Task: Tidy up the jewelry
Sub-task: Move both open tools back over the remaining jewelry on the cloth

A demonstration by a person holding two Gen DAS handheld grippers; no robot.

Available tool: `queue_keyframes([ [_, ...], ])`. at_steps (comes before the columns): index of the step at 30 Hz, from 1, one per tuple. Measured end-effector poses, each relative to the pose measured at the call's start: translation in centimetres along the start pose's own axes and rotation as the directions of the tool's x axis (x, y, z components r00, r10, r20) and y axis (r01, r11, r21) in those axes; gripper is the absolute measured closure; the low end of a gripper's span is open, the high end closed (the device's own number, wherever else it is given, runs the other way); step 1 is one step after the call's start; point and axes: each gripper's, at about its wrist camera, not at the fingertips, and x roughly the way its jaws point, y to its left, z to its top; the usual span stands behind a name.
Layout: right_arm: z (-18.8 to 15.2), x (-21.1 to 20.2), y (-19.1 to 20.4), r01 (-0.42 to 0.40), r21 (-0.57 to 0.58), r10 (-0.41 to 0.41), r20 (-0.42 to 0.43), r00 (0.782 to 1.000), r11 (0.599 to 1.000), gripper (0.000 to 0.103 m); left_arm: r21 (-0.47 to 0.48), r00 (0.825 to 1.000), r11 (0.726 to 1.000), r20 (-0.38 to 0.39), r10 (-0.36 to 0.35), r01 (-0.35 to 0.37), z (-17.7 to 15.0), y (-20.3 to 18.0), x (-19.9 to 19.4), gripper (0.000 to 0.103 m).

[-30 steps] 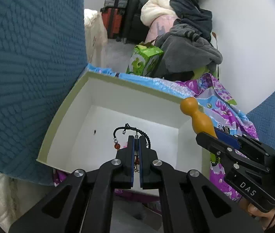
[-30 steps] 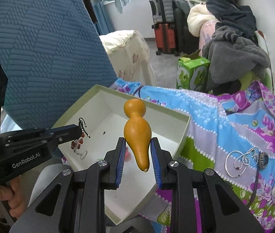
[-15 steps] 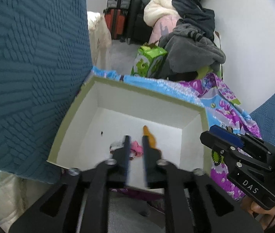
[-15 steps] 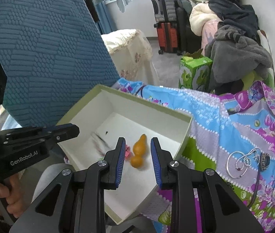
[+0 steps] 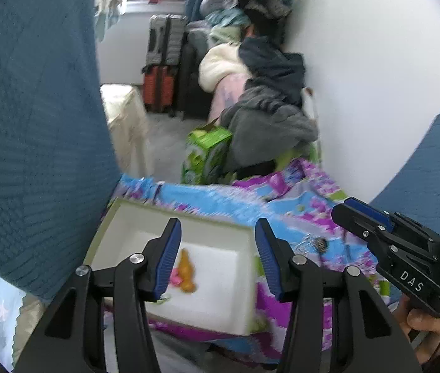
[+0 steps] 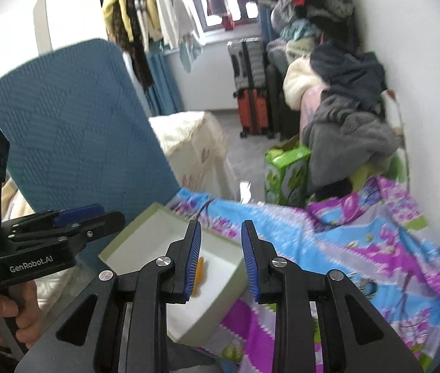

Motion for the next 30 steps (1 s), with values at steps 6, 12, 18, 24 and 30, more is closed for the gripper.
queue_keyframes([
  [6, 0.7, -4.7, -2.5, 0.042, 0.021, -0.043, 0.075, 0.996, 0.999, 0.078, 0.028, 0.999, 0.999, 0.039, -0.027, 0.026, 0.8, -3.5, -1.0, 0.053],
  [12, 0.1, -7.7, -5.3, 0.080, 0.061, -0.086, 0.113, 0.990, 0.995, 0.078, 0.054, 0.997, 0.996, 0.047, -0.069, 0.066, 0.2, -7.2, -0.6, 0.053],
  [18, -2.3, -9.5, -8.3, 0.127, 0.100, -0.139, 0.115, 0.984, 0.987, 0.078, 0.102, 0.992, 0.987, 0.021, -0.125, 0.122, -1.5, -11.0, 0.6, 0.053],
  [24, -5.6, -10.3, -11.0, 0.158, 0.141, -0.174, 0.109, 0.979, 0.977, 0.078, 0.123, 0.987, 0.979, -0.026, -0.160, 0.162, -4.0, -13.4, 2.8, 0.053],
  [30, -9.4, -9.6, -13.2, 0.187, 0.178, -0.203, 0.077, 0.976, 0.966, 0.078, 0.127, 0.981, 0.974, -0.079, -0.177, 0.186, -6.8, -14.5, 5.2, 0.053],
])
